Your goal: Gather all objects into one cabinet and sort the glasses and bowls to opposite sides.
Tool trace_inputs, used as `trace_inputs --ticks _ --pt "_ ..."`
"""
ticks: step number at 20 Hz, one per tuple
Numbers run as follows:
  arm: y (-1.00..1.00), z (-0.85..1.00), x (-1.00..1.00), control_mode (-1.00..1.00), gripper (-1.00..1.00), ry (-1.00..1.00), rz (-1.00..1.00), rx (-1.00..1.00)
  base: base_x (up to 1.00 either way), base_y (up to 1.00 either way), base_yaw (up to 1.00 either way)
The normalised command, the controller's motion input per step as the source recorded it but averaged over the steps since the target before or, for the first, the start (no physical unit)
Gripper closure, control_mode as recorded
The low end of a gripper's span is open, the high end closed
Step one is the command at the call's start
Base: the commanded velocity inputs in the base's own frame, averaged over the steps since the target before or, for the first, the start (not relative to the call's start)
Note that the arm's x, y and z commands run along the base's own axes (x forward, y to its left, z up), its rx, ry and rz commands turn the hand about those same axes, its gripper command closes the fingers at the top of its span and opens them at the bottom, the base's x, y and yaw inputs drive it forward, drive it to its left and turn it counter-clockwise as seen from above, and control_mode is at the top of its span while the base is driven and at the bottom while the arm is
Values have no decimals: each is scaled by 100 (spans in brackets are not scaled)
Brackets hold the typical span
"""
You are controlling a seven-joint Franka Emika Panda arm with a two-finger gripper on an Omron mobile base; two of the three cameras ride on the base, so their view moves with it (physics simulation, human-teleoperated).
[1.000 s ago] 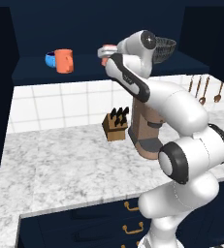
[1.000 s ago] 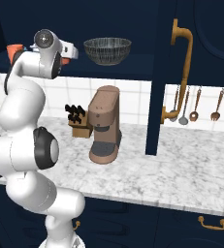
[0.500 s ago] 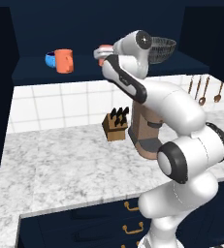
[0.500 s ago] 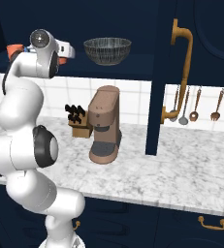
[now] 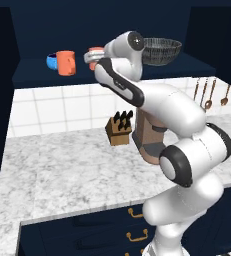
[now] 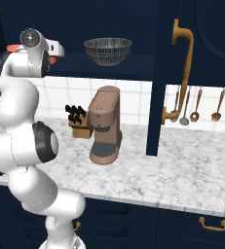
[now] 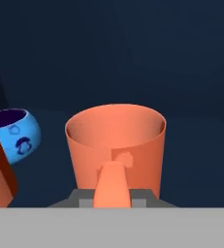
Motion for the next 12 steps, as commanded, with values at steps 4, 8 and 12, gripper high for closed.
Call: trace_inputs --ticks 4,8,12 --pt "43 0 3 -100 100 0 19 -1 0 0 0" --pt "38 -1 15 -100 100 0 16 0 0 0 0" --pt "14 0 33 -100 100 0 1 0 0 0 0"
